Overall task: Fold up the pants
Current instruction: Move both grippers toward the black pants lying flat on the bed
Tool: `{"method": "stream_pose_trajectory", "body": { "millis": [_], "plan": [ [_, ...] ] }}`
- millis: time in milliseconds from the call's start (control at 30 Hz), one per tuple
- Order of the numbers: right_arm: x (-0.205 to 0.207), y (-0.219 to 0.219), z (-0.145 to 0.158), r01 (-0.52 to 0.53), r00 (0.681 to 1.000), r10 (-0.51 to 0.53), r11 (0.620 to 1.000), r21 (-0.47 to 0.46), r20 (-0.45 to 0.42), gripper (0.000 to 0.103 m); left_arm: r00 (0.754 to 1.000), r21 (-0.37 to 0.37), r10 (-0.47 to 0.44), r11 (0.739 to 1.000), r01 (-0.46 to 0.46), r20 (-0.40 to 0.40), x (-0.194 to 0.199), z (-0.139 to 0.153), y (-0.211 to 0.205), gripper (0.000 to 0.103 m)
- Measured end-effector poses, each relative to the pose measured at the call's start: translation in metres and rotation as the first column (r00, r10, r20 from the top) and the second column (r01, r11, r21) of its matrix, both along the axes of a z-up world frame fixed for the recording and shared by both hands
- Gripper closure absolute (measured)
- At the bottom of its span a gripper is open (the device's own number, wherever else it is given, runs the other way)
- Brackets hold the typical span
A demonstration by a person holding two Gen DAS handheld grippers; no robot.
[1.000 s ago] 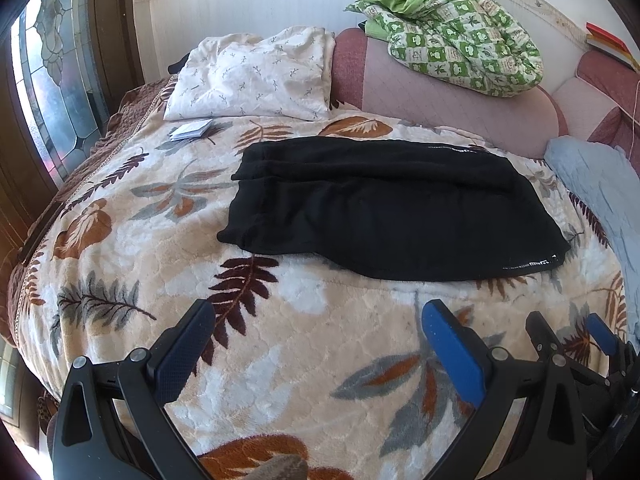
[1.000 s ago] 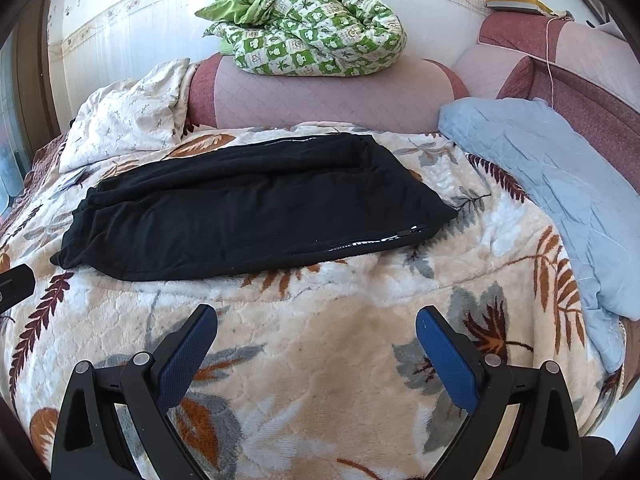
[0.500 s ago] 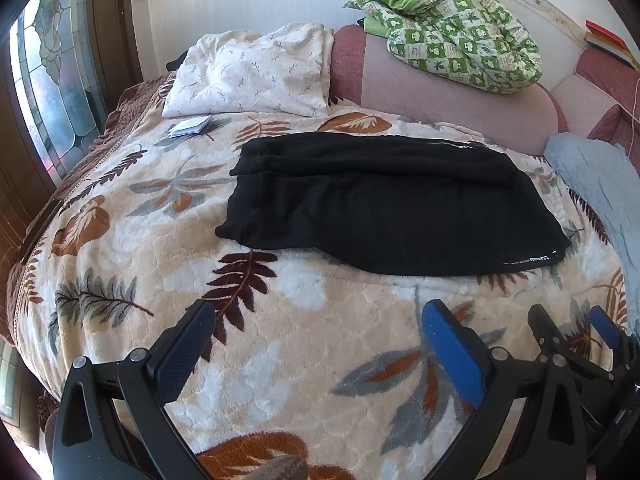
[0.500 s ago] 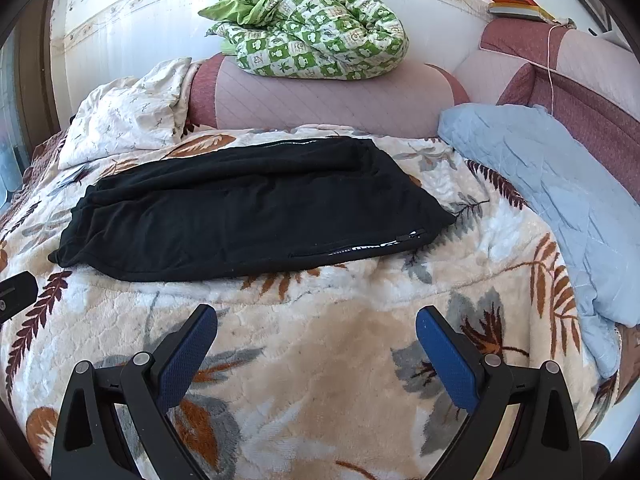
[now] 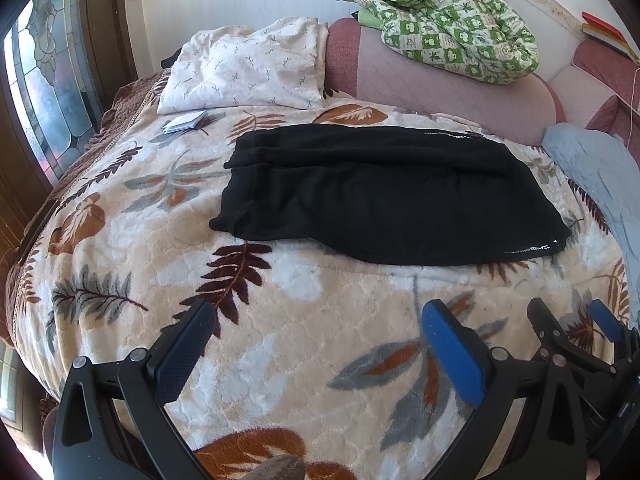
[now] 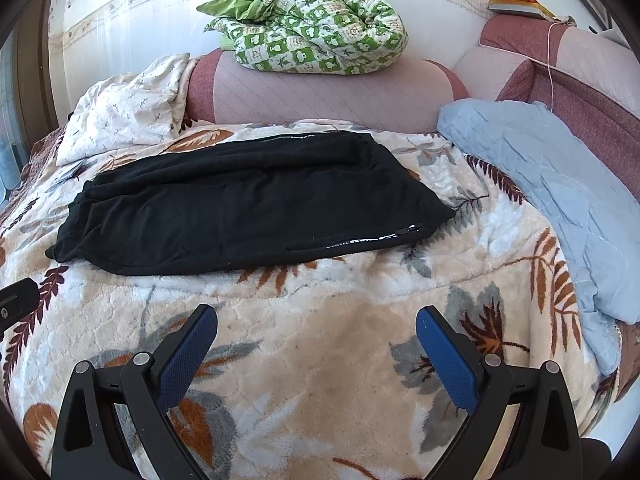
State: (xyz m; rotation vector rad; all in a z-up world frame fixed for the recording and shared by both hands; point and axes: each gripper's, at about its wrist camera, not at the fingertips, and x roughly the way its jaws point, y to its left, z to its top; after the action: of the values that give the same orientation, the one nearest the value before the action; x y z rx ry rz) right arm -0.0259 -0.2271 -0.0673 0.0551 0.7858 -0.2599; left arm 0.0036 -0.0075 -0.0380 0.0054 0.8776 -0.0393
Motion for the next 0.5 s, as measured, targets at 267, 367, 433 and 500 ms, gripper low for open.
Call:
{"method": "stream_pose_trajectory", "body": {
  "millis": [267, 367, 433, 500],
  "plan": [
    [0.0005, -0.0022, -0.0054, 0.006, 1.000, -0.006, 1.000, 0.010, -0.012, 0.002, 1.000, 0.005, -0.010, 1.000, 0.011, -0.022, 0.0013, -0.0062, -0.0029, 0.000],
    [0.0014, -0.0003, -0.0060, 0.006, 1.000, -0.006, 1.000, 0.008, -0.015, 0.002, 1.000, 0.004, -0.012, 1.000, 0.012, -0.025, 0.0019, -0.0072, -0.0033, 0.000],
    [0.0020, 0.0003, -0.0067, 0.003, 1.000, -0.003, 1.000, 0.007, -0.017, 0.002, 1.000, 0.004, -0.012, 1.000, 0.012, -0.028, 0.0029, -0.0083, -0.0032, 0.000],
    [0.0025, 0.0009, -0.0075, 0.002, 1.000, -0.001, 1.000, 0.007, -0.019, 0.002, 0.999, 0.003, -0.010, 1.000, 0.010, -0.032, 0.0041, -0.0099, -0.0025, 0.000]
  ]
}}
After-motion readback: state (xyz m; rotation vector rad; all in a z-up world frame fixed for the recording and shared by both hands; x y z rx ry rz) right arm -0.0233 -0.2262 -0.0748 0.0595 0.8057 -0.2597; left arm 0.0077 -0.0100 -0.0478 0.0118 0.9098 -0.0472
